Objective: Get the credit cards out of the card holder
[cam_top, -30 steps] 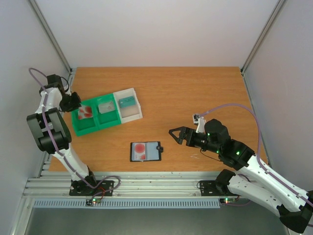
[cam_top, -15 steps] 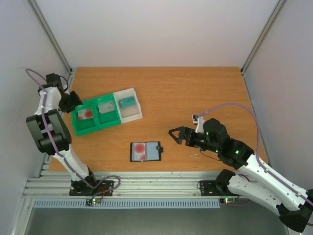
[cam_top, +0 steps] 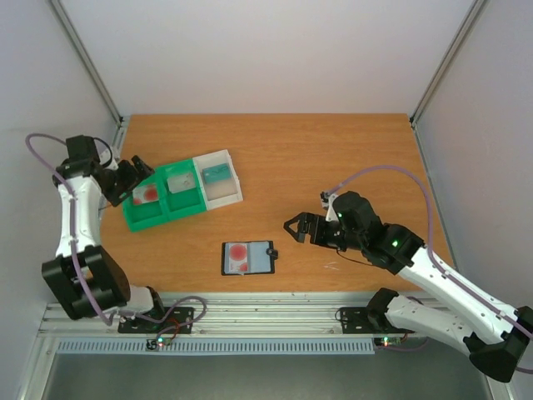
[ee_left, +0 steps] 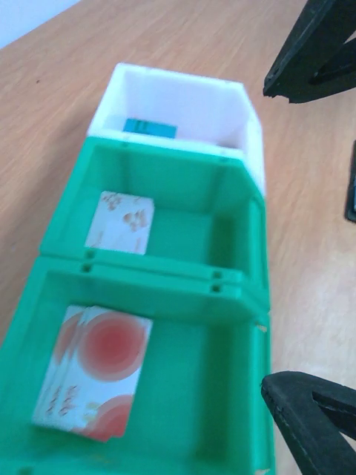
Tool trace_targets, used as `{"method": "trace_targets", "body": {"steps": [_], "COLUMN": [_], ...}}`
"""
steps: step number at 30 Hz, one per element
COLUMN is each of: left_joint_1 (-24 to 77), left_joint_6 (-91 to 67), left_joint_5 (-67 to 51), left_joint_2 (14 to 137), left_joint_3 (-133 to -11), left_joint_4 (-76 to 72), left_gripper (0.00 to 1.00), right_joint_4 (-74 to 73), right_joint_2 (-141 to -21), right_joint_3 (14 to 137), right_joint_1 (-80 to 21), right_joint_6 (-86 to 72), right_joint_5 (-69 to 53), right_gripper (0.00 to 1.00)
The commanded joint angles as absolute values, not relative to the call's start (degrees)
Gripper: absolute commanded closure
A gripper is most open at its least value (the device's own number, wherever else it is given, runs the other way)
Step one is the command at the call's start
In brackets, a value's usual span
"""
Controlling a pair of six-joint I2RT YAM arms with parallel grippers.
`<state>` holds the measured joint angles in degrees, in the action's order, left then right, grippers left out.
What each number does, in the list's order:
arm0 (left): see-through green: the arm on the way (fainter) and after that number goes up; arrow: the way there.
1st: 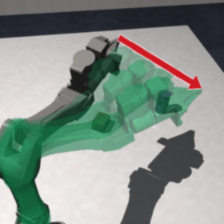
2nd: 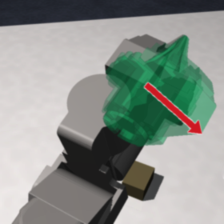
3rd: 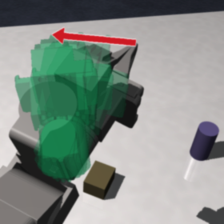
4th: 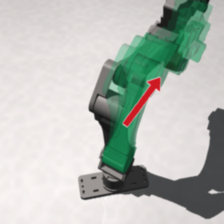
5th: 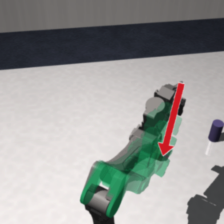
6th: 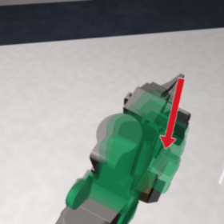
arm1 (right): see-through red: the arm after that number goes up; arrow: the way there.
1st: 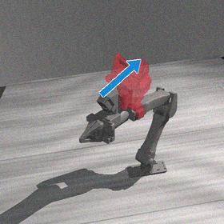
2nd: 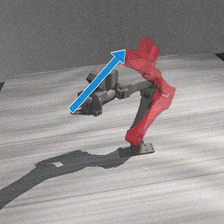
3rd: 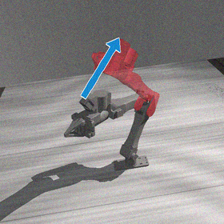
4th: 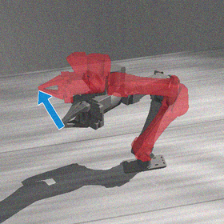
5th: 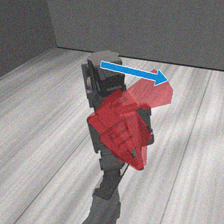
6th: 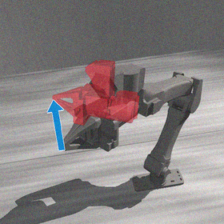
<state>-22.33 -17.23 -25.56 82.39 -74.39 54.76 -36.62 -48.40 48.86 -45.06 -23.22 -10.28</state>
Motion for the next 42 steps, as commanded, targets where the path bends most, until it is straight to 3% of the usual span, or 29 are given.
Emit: {"method": "trace_targets", "body": {"steps": [1, 4, 8, 14, 17, 26, 32, 42], "left_joint_1": [-20.8, -17.0, -11.1, -4.3, 0.6, 13.3, 19.2, 23.9], "left_joint_6": [-18.7, -18.8, -18.5, -20.9, -23.1, -29.6, -33.2, -37.4], "left_joint_5": [-31.8, -33.7, -34.9, -36.5, -35.6, -33.4, -31.7, -30.8], "left_joint_2": [75.8, 72.6, 71.1, 67.0, 64.8, 62.4, 60.9, 64.6], "left_joint_3": [-68.7, -65.8, -63.2, -59.1, -57.4, -53.6, -47.4, -38.5], "left_joint_4": [55.0, 56.0, 58.3, 56.8, 55.8, 52.9, 46.6, 35.9], "left_gripper": [0.01, 0.08, 0.19, 0.46, 0.49, 0.56, 0.75, 0.93], "right_joint_4": [-40.8, -39.2, -36.1, -31.9, -28.8, -20.7, -15.1, -9.7], "right_joint_2": [-51.6, -53.9, -56.8, -60.7, -62.3, -71.8, -78.9, -88.4], "right_joint_3": [52.5, 52.5, 51.5, 49.6, 48.3, 48.5, 49.0, 49.4], "right_joint_1": [-45.2, -45.3, -45.4, -45.7, -46.6, -49.3, -50.9, -52.7], "right_joint_6": [-20.2, -19.7, -19.3, -20.3, -21.6, -22.9, -24.4, -25.0], "right_joint_5": [-10.7, -13.5, -15.7, -17.7, -18.4, -19.6, -20.4, -22.1], "right_gripper": [0.01, 0.03, 0.12, 0.41, 0.53, 0.61, 0.63, 0.66]}}
